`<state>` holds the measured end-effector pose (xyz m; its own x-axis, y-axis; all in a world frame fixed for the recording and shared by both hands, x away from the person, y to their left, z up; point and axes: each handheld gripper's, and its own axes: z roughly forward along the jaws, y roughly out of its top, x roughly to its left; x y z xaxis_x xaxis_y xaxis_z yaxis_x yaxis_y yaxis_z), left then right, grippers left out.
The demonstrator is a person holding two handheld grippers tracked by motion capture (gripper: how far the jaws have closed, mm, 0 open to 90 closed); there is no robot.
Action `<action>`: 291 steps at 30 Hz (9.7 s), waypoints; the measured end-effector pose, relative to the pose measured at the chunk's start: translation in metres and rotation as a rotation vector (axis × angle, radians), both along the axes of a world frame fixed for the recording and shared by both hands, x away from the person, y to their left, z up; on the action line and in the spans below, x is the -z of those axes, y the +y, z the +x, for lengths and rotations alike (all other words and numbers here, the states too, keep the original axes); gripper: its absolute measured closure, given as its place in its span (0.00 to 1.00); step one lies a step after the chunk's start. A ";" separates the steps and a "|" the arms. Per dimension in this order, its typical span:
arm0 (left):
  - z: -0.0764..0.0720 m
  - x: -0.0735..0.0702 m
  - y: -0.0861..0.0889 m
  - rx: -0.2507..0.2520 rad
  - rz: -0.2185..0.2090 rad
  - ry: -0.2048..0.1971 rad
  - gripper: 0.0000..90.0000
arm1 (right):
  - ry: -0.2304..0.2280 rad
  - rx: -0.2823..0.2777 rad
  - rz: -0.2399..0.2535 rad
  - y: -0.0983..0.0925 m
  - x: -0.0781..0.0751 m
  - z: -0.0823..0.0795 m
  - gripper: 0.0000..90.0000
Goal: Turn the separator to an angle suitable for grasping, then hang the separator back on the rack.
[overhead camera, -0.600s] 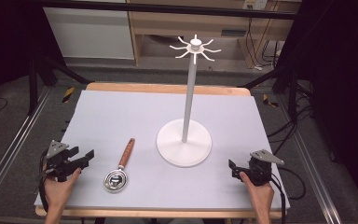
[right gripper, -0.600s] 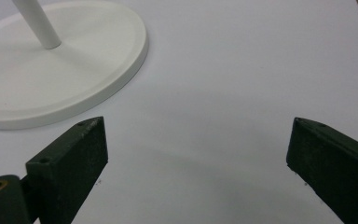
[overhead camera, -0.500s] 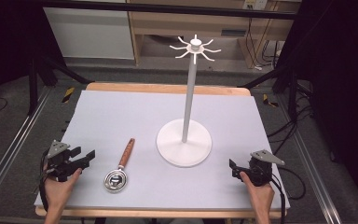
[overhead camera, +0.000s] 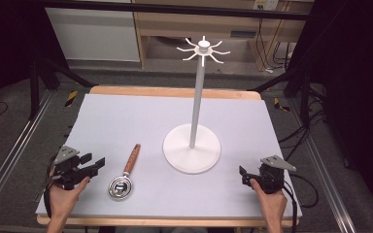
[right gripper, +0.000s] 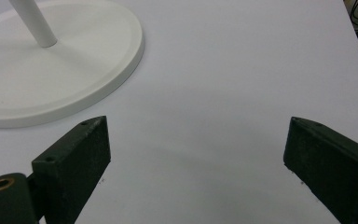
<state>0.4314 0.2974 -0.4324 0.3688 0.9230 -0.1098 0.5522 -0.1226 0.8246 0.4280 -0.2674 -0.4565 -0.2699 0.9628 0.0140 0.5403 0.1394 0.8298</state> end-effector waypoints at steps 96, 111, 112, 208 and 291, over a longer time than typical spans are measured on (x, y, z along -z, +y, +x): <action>0.058 0.028 -0.092 0.130 0.205 0.330 0.72 | 0.059 -0.015 -0.018 0.008 0.004 0.008 0.09; 0.047 0.022 -0.081 0.200 0.239 0.312 0.77 | 0.064 -0.015 -0.022 0.006 0.005 0.008 0.09; 0.046 0.023 -0.080 0.197 0.237 0.313 0.77 | 0.065 -0.014 -0.023 0.006 0.005 0.008 0.09; 0.054 -0.022 -0.075 0.267 0.195 0.209 0.75 | 0.114 -0.014 0.003 0.002 0.007 0.009 0.09; 0.012 -0.191 -0.137 0.318 -0.123 -0.424 0.75 | 0.071 -0.009 0.019 -0.005 0.004 0.007 0.09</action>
